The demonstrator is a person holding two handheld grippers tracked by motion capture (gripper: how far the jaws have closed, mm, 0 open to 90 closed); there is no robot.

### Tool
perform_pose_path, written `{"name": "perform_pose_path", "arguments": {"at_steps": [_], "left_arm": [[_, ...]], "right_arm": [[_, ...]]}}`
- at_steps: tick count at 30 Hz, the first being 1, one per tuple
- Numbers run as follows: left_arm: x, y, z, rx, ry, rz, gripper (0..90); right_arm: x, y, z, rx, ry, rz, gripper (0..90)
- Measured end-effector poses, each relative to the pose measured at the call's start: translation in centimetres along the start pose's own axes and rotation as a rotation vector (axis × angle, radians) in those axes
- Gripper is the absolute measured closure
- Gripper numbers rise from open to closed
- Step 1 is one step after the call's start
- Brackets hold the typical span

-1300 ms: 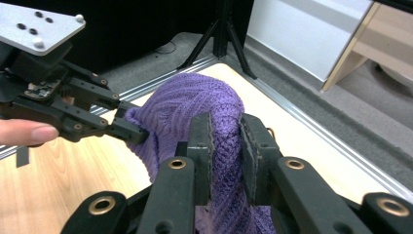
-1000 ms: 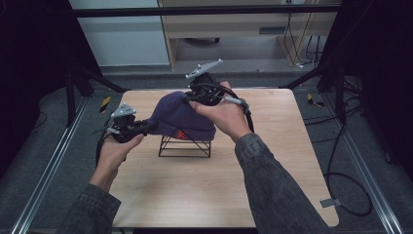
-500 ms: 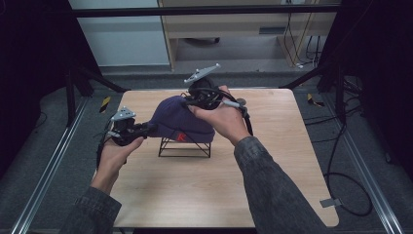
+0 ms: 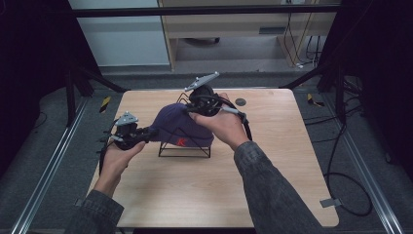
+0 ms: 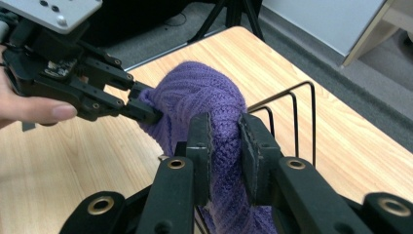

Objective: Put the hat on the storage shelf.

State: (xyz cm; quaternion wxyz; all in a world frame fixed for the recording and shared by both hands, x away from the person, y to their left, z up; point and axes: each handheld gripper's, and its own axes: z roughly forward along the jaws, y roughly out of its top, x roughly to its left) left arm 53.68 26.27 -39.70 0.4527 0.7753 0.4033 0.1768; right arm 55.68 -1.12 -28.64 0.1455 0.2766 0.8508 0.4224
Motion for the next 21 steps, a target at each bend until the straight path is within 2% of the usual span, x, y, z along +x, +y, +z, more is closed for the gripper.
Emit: {"name": "perform_pose_path", "arguments": {"at_steps": [11,21], "left_arm": [[0.5,-1.2,0.4,0.024,0.008,-0.011,70.2],[0.7,-2.4,0.9,0.043,-0.002,-0.020,68.8]], "right_arm": [[0.5,-0.3,1.2,0.024,0.010,-0.003,75.6],[0.7,-0.9,2.1,0.045,0.016,0.006,75.2]]}}
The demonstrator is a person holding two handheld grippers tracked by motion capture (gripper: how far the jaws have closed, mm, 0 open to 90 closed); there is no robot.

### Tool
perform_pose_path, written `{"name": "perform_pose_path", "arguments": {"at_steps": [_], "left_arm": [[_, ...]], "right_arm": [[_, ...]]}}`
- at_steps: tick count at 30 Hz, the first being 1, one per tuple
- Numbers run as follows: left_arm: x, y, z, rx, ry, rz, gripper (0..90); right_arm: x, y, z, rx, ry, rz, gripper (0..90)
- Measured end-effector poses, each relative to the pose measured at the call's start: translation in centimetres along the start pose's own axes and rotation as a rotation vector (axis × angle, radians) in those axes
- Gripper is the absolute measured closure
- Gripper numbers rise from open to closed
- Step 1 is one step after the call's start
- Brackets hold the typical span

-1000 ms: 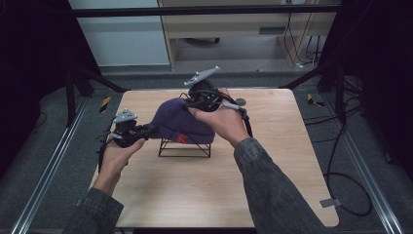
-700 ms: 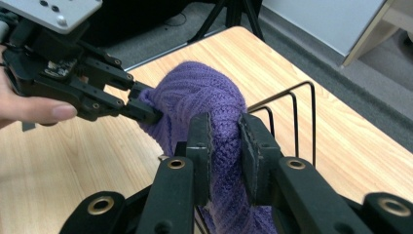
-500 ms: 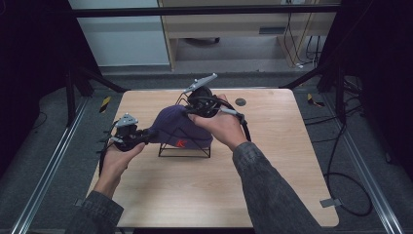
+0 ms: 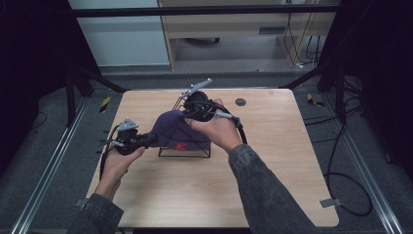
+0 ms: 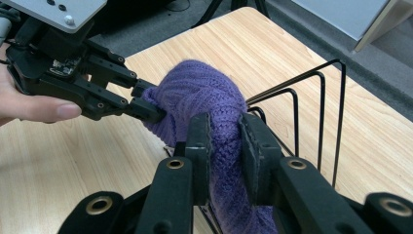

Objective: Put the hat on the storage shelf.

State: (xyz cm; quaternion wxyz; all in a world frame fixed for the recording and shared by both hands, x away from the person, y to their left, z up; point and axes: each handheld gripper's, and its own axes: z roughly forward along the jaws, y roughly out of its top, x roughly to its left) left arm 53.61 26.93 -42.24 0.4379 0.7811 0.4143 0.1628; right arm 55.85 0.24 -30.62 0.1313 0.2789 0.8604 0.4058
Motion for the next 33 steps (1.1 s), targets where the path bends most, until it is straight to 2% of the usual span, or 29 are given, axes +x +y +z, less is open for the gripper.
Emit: {"name": "perform_pose_path", "arguments": {"at_steps": [4,11,21,25,33], "left_arm": [[0.0,-0.5,0.2,-0.014,-0.002,-0.003,66.3],[0.1,-1.6,0.5,-0.022,-0.009,-0.034,65.4],[0.2,-2.6,0.8,0.023,0.017,-0.017,62.8],[0.2,-3.1,0.8,0.036,0.023,-0.016,62.0],[0.4,-3.6,0.2,0.028,0.044,-0.027,60.4]], "right_arm": [[0.0,-0.1,0.1,0.007,0.001,0.002,75.4],[0.3,0.0,0.7,0.021,0.002,0.007,75.3],[0.6,0.2,1.5,0.034,0.001,0.009,69.6],[0.8,0.4,1.1,0.011,0.003,0.011,69.2],[1.1,0.6,0.1,-0.015,-0.002,0.010,68.8]]}}
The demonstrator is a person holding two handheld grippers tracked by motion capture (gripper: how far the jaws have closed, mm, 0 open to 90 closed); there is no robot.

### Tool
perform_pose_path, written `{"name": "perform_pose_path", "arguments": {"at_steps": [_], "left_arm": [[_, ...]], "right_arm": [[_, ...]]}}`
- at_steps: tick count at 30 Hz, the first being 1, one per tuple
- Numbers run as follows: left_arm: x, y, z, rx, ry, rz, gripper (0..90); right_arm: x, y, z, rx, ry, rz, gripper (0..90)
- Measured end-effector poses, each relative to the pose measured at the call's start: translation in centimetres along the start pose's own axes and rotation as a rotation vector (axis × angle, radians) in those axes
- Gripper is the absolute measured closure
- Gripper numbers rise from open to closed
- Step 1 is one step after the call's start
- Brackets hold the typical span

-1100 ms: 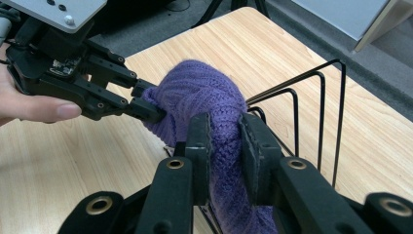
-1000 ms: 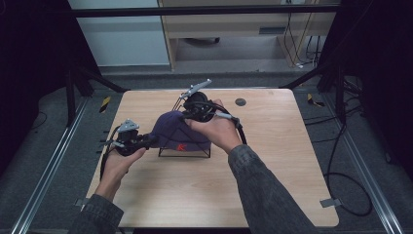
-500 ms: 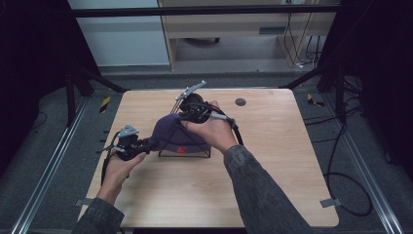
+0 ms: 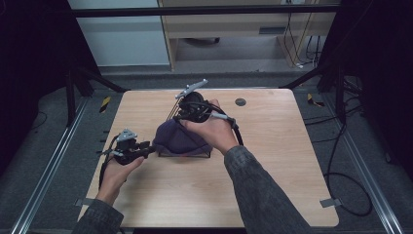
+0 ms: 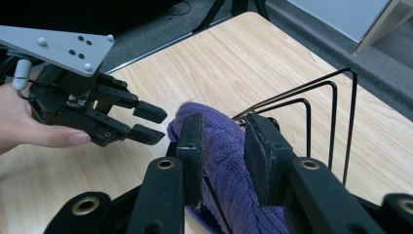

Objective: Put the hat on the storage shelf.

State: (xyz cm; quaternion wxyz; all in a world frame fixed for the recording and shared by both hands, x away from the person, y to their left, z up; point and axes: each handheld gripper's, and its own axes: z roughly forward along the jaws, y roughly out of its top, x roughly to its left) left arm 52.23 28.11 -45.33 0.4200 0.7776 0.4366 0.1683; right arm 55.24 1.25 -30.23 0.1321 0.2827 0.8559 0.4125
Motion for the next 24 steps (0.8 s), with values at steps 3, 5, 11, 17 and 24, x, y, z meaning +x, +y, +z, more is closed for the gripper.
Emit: {"name": "perform_pose_path", "arguments": {"at_steps": [3,5,11,17,24], "left_arm": [[0.2,-0.1,-0.2,-0.001,0.016,-0.005,59.2],[0.2,-0.3,-0.2,0.002,0.042,-0.008,56.7],[0.1,-0.9,-0.6,0.034,0.116,0.013,48.4],[0.3,-1.1,-0.9,0.051,0.159,0.004,38.2],[0.3,-1.5,-0.9,0.080,0.150,-0.005,18.1]], "right_arm": [[0.1,-0.1,-0.4,-0.006,-0.004,0.000,68.2],[0.1,-0.2,-0.6,-0.013,-0.001,0.001,67.0],[0.1,-0.7,-1.2,-0.021,-0.004,0.004,64.0],[-0.1,-1.5,-1.7,-0.018,-0.016,0.016,59.3],[-0.6,-3.1,-2.4,-0.014,-0.020,0.043,50.2]]}}
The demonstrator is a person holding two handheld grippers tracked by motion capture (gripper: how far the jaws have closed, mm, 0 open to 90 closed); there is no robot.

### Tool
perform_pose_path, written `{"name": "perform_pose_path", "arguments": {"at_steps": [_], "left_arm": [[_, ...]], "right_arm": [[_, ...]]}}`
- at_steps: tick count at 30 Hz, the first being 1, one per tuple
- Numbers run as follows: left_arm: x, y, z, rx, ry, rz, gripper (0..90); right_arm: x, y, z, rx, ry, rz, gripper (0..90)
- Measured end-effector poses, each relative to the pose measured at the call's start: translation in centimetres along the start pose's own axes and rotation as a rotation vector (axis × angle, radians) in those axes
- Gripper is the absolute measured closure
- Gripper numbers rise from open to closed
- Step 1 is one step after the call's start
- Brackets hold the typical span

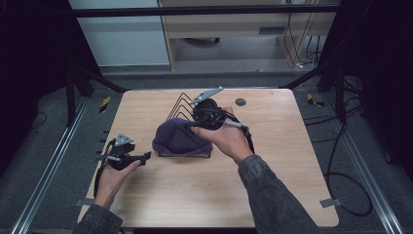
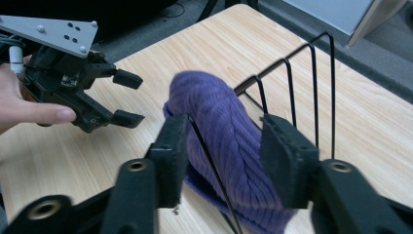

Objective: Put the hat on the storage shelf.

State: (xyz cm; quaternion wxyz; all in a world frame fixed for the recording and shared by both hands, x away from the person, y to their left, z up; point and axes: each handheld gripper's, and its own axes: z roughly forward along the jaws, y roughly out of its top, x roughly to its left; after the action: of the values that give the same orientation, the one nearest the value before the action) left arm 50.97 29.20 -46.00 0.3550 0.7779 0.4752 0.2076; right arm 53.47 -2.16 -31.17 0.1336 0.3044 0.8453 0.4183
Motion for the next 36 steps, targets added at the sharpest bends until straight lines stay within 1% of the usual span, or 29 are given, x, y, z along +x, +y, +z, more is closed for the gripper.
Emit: {"name": "perform_pose_path", "arguments": {"at_steps": [3,4,5,7,8,10,12,14,16,19,21,24,27,31,33,36], "left_arm": [[-0.1,-0.4,-0.1,0.016,-0.003,-0.006,12.5],[-0.1,-0.5,-0.1,0.022,-0.006,-0.009,12.5],[-0.1,-0.6,-0.2,0.023,-0.008,-0.013,10.2],[0.0,-0.8,-0.2,0.028,-0.008,-0.018,9.6],[0.0,-0.9,-0.2,0.030,-0.014,-0.018,8.9],[-0.1,-1.0,-0.1,0.034,-0.042,-0.008,6.4],[-0.2,-1.1,-0.1,0.041,-0.038,0.008,5.9],[-0.2,-1.1,-0.1,0.047,-0.034,0.014,5.8],[-0.1,-1.2,0.1,0.059,-0.034,0.014,5.9],[0.2,-1.4,0.1,0.077,-0.029,0.013,5.9],[0.3,-1.4,0.1,0.082,-0.027,0.005,6.4],[0.5,-1.5,0.1,0.099,-0.015,0.006,7.1],[0.8,-1.7,0.1,0.101,-0.003,0.002,7.1],[0.9,-2.1,0.1,0.117,-0.006,-0.003,7.1],[0.9,-2.1,0.0,0.119,-0.003,0.005,7.1],[1.0,-2.1,0.0,0.119,0.003,0.008,6.6]], "right_arm": [[-0.3,-0.5,-0.6,-0.015,-0.005,0.015,45.3],[-0.3,-0.5,-0.6,-0.015,-0.005,0.015,45.3],[-0.5,-0.8,-1.0,-0.024,-0.014,0.021,42.8],[-0.6,-1.0,-1.2,-0.025,-0.020,0.022,41.6],[-0.8,-1.2,-1.4,-0.024,-0.026,0.023,40.2],[-1.0,-1.5,-1.9,-0.026,-0.033,0.031,37.7],[-1.4,-2.0,-2.6,-0.029,-0.043,0.040,35.4],[-1.8,-2.7,-3.3,-0.039,-0.052,0.060,33.6],[-2.2,-3.4,-3.9,-0.050,-0.063,0.077,31.7],[-2.9,-4.5,-4.7,-0.050,-0.076,0.103,26.8],[-3.4,-5.0,-5.1,-0.052,-0.090,0.118,23.9],[-4.0,-5.7,-5.7,-0.061,-0.108,0.137,18.1],[-4.5,-6.4,-6.5,-0.075,-0.136,0.140,14.0],[-5.3,-7.3,-7.8,-0.096,-0.173,0.137,11.3],[-5.8,-8.0,-8.4,-0.117,-0.178,0.145,10.4],[-6.6,-9.3,-9.3,-0.127,-0.185,0.161,9.5]]}}
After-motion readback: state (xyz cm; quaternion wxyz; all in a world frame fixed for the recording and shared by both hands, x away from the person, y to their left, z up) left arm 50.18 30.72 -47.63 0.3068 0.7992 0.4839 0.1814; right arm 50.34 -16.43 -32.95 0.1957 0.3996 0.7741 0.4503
